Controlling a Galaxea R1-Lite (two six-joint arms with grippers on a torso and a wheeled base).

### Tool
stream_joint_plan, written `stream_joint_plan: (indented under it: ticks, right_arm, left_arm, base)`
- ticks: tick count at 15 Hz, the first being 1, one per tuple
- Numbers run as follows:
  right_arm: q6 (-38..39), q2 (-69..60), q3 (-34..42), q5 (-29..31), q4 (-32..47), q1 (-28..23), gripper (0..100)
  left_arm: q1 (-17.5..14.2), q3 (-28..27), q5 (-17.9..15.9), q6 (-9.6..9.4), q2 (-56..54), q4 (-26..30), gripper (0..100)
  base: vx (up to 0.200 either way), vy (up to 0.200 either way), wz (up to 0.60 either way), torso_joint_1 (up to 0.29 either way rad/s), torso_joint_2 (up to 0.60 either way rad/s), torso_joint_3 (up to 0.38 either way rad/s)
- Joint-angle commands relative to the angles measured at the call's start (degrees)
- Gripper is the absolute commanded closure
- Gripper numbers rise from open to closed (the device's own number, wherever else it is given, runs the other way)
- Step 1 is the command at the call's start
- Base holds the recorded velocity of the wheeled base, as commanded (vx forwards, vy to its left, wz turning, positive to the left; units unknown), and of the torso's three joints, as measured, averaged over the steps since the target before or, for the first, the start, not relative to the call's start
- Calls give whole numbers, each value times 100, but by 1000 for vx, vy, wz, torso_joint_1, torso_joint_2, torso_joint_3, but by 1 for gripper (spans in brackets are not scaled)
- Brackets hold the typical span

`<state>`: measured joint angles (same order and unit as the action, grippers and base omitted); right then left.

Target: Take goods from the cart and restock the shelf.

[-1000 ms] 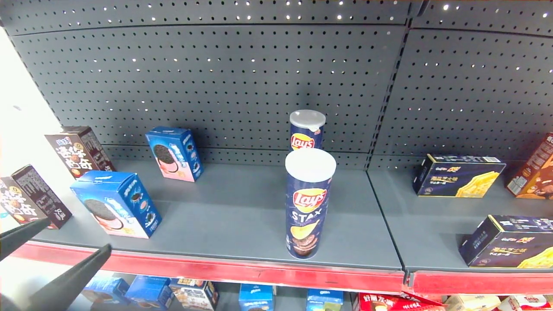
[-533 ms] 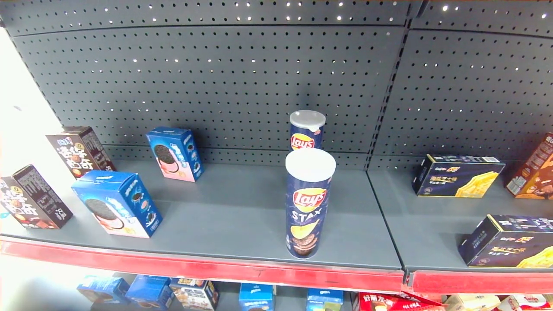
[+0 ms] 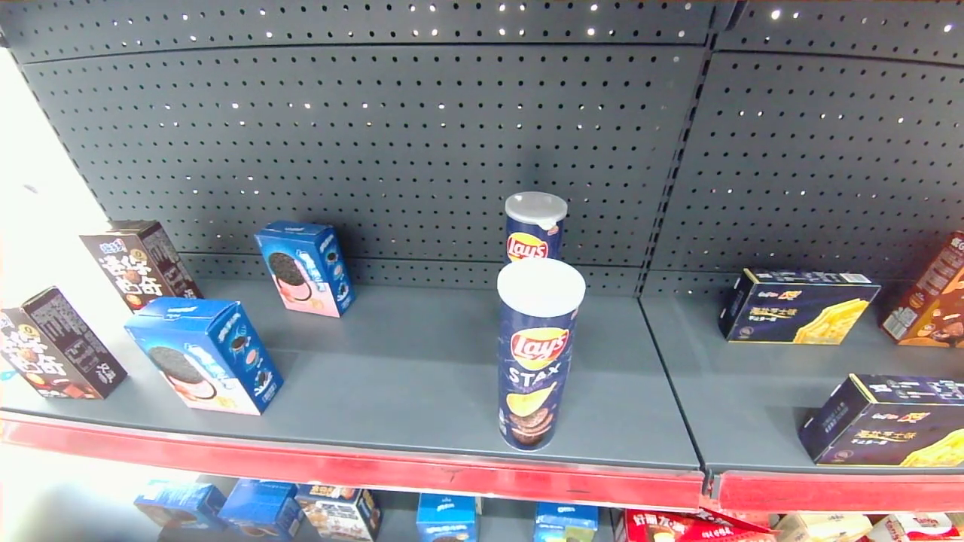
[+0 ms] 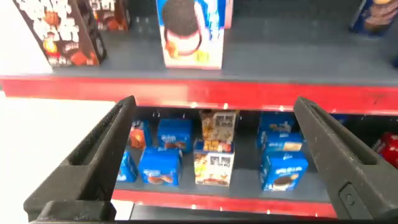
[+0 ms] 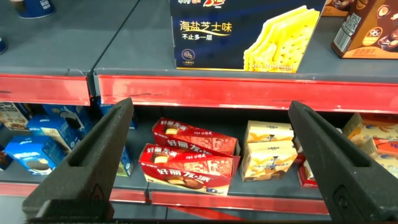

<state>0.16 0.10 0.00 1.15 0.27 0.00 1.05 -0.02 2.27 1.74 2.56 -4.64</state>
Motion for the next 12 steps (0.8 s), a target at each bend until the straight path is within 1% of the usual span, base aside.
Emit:
stream_joint_plan:
  ticks: [1,3,4,5,6,7,8,9,10,11,12]
  right_arm:
    - [2,-1,0,0,0,0,0]
    - [2,8,0,0,0,0,0]
    - [2,-1,0,0,0,0,0]
    - [2,8,0,0,0,0,0]
    - [2,-1,0,0,0,0,0]
    - [2,8,0,0,0,0,0]
    - [2,-1,0,0,0,0,0]
    - [2,-1,0,0,0,0,0]
    - [2,8,0,0,0,0,0]
    - [2,-1,0,0,0,0,0]
    - [2,-1,0,0,0,0,0]
  left_arm:
    - [-105,2,-69,107,-247,87,0]
    - [-105,2,-446,116,-247,95,0]
    - [-105,2,-921,133,-247,113,0]
    - [-105,-6,-1027,133,-247,104,0]
    - [-96,2,-1150,177,-247,95,0]
    - [-105,2,-1431,318,-247,78,0]
    - [-96,2,-1343,327,-247,78,0]
    - [-96,2,-1132,265,-247,78,0]
    - [-96,-6,-446,98,-247,130,0]
    - [-105,2,239,-183,-247,271,0]
    - [-105,2,353,-209,-247,552,0]
  base:
    - [0,0,0,0,0,0]
    - [0,0,0,0,0,0]
    - [0,0,0,0,0,0]
    - [0,0,0,0,0,0]
    - [0,0,0,0,0,0]
    - [0,0,0,0,0,0]
    - [0,0,0,0,0,0]
    - [0,0,0,0,0,0]
    - [0,0,0,0,0,0]
    - [0,0,0,0,0,0]
    - [0,0,0,0,0,0]
